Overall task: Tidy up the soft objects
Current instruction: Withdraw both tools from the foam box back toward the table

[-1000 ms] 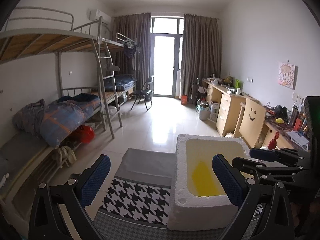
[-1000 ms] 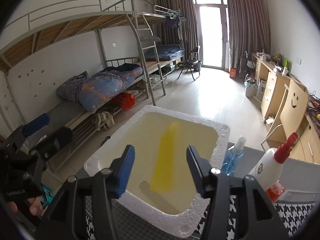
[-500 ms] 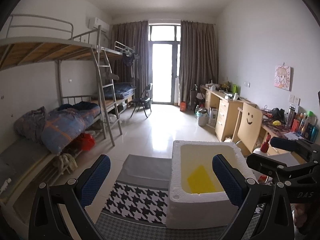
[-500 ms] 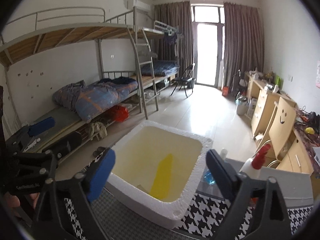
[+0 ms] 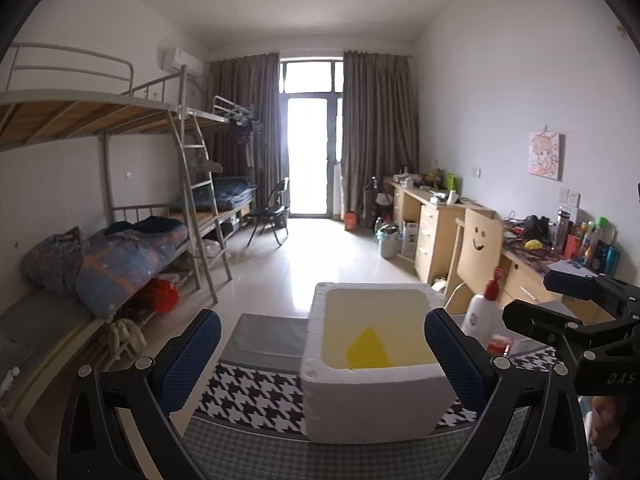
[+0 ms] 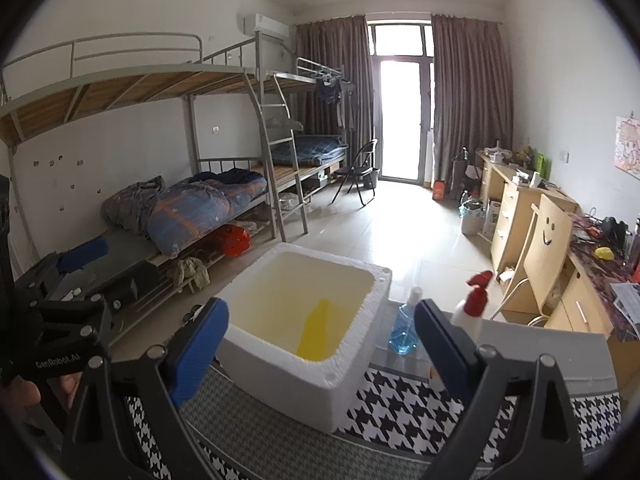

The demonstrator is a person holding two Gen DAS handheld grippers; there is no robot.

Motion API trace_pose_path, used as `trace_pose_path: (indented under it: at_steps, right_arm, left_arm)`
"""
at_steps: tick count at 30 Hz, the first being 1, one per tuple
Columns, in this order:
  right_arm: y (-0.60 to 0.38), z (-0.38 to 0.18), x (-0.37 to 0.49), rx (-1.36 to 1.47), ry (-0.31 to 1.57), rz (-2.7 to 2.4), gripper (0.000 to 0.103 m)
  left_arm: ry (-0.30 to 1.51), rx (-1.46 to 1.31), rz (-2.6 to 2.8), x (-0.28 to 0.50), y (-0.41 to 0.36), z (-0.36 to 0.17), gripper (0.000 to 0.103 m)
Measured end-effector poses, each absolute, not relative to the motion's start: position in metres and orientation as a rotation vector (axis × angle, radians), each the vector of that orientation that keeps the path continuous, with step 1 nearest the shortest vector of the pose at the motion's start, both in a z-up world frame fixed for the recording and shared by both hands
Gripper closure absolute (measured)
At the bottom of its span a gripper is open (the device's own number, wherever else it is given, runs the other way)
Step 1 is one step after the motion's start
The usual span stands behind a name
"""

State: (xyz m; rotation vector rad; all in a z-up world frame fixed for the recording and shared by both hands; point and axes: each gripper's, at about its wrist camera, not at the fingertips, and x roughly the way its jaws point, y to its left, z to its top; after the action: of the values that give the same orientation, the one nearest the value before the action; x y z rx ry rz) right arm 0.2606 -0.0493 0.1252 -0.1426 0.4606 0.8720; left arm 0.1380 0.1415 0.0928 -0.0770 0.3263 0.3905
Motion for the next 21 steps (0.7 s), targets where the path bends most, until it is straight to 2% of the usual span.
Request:
trace_pose_path:
  at_steps: [21]
  right_arm:
    - [-0.117, 0.122, 0.222, -0.087, 0.387, 0.802, 0.003]
  left_arm:
    - [0.302, -0.029, 0.242, 0.103, 0.091, 0.091, 0.001]
